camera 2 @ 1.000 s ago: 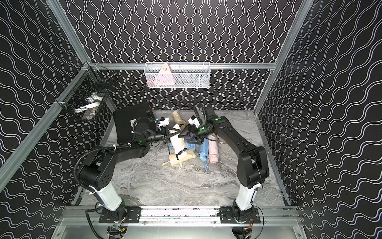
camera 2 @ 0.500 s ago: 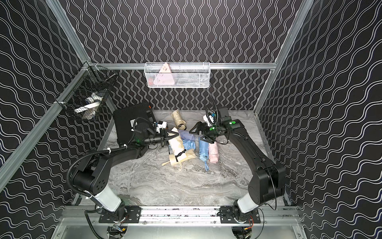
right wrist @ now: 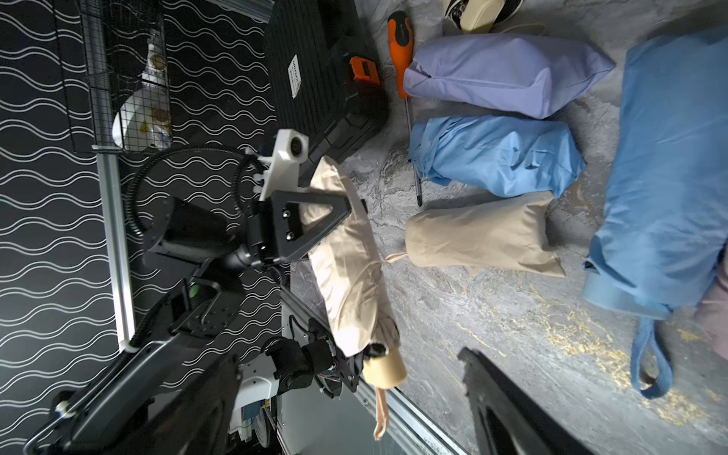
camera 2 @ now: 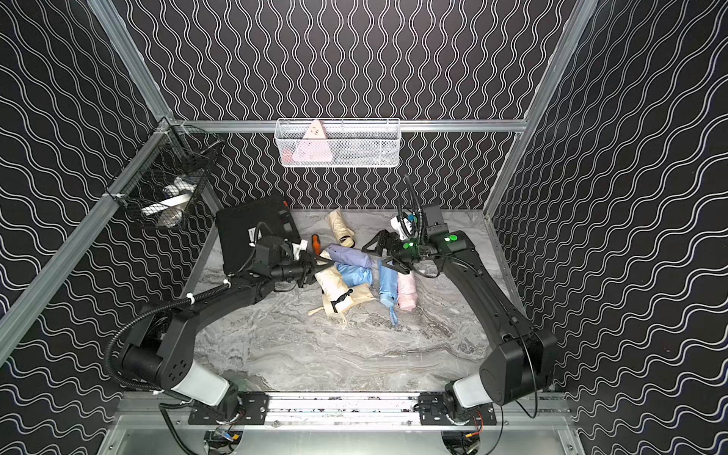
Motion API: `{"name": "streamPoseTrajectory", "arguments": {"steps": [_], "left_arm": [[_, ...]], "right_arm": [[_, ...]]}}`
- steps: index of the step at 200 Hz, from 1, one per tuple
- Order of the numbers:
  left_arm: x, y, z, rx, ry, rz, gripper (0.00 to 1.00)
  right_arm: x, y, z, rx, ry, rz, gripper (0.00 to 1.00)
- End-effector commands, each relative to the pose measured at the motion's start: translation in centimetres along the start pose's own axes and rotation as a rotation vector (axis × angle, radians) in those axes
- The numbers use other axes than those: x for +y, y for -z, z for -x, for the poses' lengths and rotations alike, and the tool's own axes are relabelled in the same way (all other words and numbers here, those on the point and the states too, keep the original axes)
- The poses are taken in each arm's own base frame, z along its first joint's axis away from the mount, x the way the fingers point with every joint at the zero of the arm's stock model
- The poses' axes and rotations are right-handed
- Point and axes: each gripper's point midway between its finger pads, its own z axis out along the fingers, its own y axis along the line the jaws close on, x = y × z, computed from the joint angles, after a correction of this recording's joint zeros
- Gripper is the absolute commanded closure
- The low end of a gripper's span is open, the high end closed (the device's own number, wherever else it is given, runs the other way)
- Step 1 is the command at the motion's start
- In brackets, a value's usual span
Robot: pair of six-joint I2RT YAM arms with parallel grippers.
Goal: Take umbrellas out of sleeves
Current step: Pick up the umbrella from the center of the board.
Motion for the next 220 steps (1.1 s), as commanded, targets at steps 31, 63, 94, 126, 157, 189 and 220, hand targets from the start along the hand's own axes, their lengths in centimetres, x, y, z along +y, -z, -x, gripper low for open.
{"name": "streamPoseTrajectory", "arguments": {"steps": [31,63,94,126,157,189,220], "left_arm": [[-6.7,1.5,1.6,-0.145,0.007,-0.185,0.82],[-8.7,3.7,1.5,-0.209,-0.041,-0.145,0.82],[-8.5,5.2,1.2,-0.258,-0.027,-0.134,0.82],[-8.4,6.3,1.1,-0.304,0.039,-0.164,0.83],[-10.2,7.7,0.9,-0.328,0.079,-0.217,0.83],[-12.1,8.6,0.8,-0.335,0.106,-0.238,0.83],[-12.5,9.2,0.6,-0.351,0.120,-0.212,0.83]], "right_arm": [[1.5,1.3,-2.2,-0.011,-0.011,0.095,0.10],[1.9,1.3,-3.3,0.009,-0.011,0.137,0.11],[3.2,1.6,-3.9,0.015,0.005,0.218,0.16],[5.1,2.1,-4.4,-0.002,0.058,0.289,0.21],[5.4,1.9,-4.4,-0.021,0.034,0.294,0.25],[5.2,0.4,-6.1,-0.024,0.053,0.249,0.26],[7.3,1.2,-6.7,-0.043,0.065,0.338,0.26]]}}
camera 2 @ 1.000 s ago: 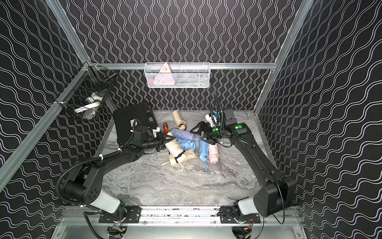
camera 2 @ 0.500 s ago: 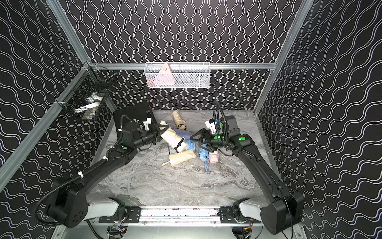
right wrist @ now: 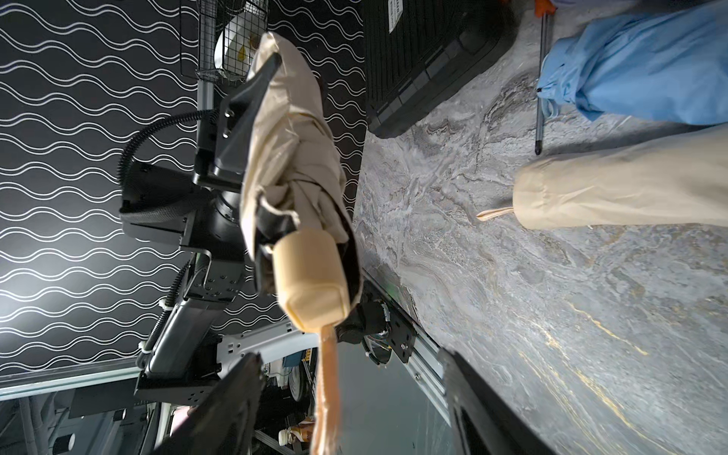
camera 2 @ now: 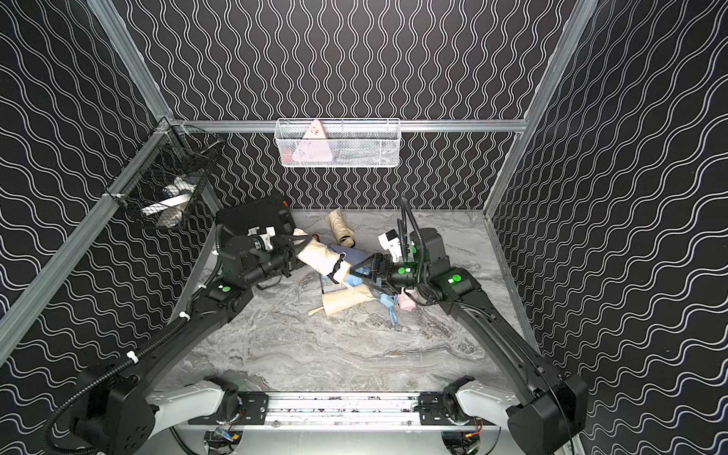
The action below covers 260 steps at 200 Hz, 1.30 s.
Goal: Take umbrellas out of sleeves
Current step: Pick up the umbrella from the center of the board.
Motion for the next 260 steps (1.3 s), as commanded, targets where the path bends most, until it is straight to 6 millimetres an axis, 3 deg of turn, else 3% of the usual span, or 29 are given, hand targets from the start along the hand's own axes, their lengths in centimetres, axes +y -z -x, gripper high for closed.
{"name": "streamPoseTrajectory", "arguments": {"steps": [1,54,112,194,260], "left_arm": [[-1.3,0.7,0.1,-0.028,0.028,-0.009,0.83],[-2.1,1.7,0.2,-0.059,0.013,-0.021,0.83],[-1.9,0.9,0.0,-0.030,0.019,-0.041,0.83],[-3.2,0.7,0.0,-0.021,0.014,-0.070,0.83],[-2.6,1.6,-0.1,-0.039,0.012,-0.059,0.83]], "right_arm": [[2.7,0.5,1.0,-0.070,0.044,0.087,0.26],[3.8,-0.5,-0.5,0.018,0.081,0.160,0.26],[4.0,-2.6,0.7,0.007,0.069,0.159,0.30],[4.6,-4.1,1.8,-0.031,0.051,0.188,0.38],[4.1,-3.6,1.0,-0.037,0.047,0.178,0.43]]}}
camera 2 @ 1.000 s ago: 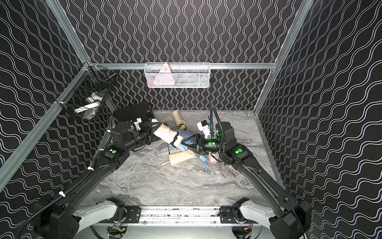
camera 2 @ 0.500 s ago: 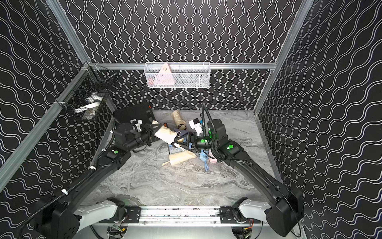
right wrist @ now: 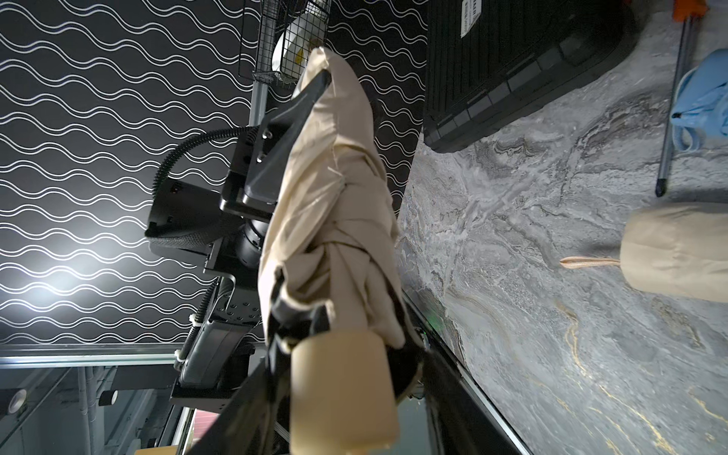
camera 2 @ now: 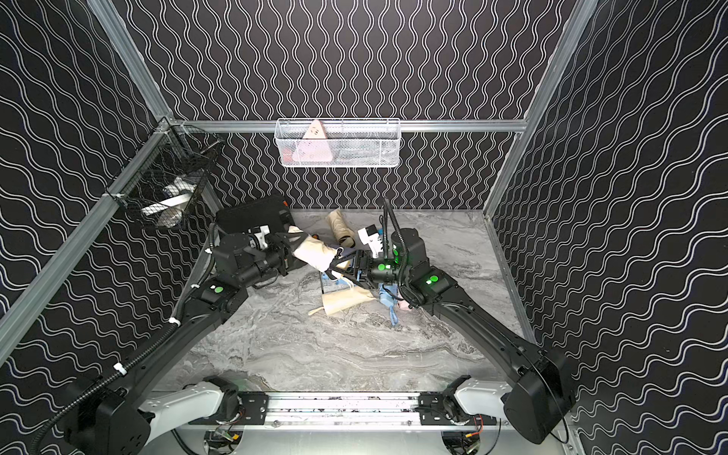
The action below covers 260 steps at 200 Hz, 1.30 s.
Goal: Take umbrellas out of sleeves
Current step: Pick up the umbrella from the center of the board.
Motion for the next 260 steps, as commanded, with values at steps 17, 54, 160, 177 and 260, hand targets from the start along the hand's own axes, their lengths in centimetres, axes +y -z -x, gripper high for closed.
{"name": "streamPoseTrajectory", "arguments": {"steps": [17,54,160,177,260], "left_arm": [[-1.6,0.5,-0.1,-0.004,-0.011,-0.062,0.83],[-1.9,0.3,-0.5,0.004,-0.024,-0.062,0.83],[-1.5,-0.2,-1.3,0.010,-0.013,-0.064,0.83],[-1.4,-0.2,-1.2,0.005,-0.012,-0.061,0.83],[-0.8,-0.5,-1.1,0.003,-0.011,-0.054,0.81]], "right_arm": [[0.7,0.4,0.4,-0.040,0.006,0.024,0.45],[1.1,0.1,0.6,-0.030,0.003,0.039,0.46],[0.9,-0.2,1.1,-0.043,-0.005,0.039,0.53],[0.8,-0.3,1.1,-0.041,-0.004,0.039,0.54],[0.3,-0.4,0.9,-0.034,-0.008,0.032,0.60]]}}
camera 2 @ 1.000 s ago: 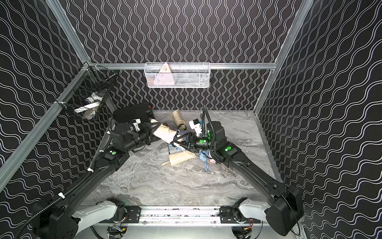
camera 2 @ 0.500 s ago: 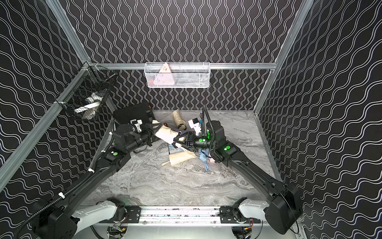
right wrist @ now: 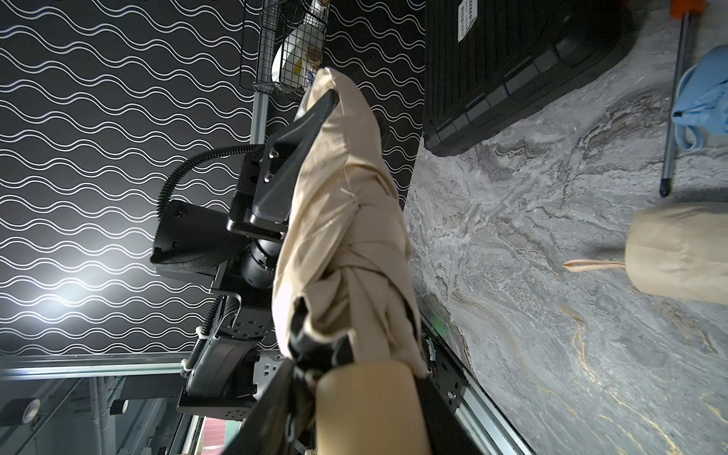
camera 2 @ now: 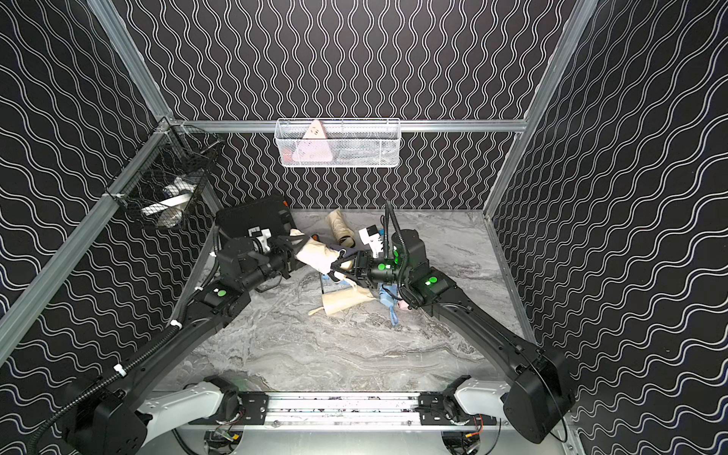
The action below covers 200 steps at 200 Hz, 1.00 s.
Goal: Take umbrellas out of sleeves
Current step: Pick up the umbrella from the center of the board.
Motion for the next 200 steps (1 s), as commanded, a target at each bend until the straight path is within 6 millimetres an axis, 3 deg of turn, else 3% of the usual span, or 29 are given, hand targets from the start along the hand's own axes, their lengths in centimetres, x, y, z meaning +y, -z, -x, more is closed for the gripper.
{"name": "streamPoseTrajectory", "arguments": {"steps": [1,41,106,200], "left_arm": [[-1.7,-0.1,-0.7,0.034,-0.013,-0.067,0.80],[-1.2,-0.4,-0.8,0.045,-0.016,-0.057,0.70],[-0.3,-0.6,-0.8,0.051,-0.022,-0.044,0.52],[2.0,-0.2,-2.4,0.161,-0.112,0.026,0.15]], "right_arm": [[0.8,0.0,0.4,-0.015,0.023,0.024,0.60],[0.7,-0.2,0.5,-0.004,0.028,0.021,0.62],[0.4,-0.1,1.0,0.002,0.026,0.024,0.73],[-0.7,2.8,2.8,-0.010,-0.013,0.031,0.84]]}}
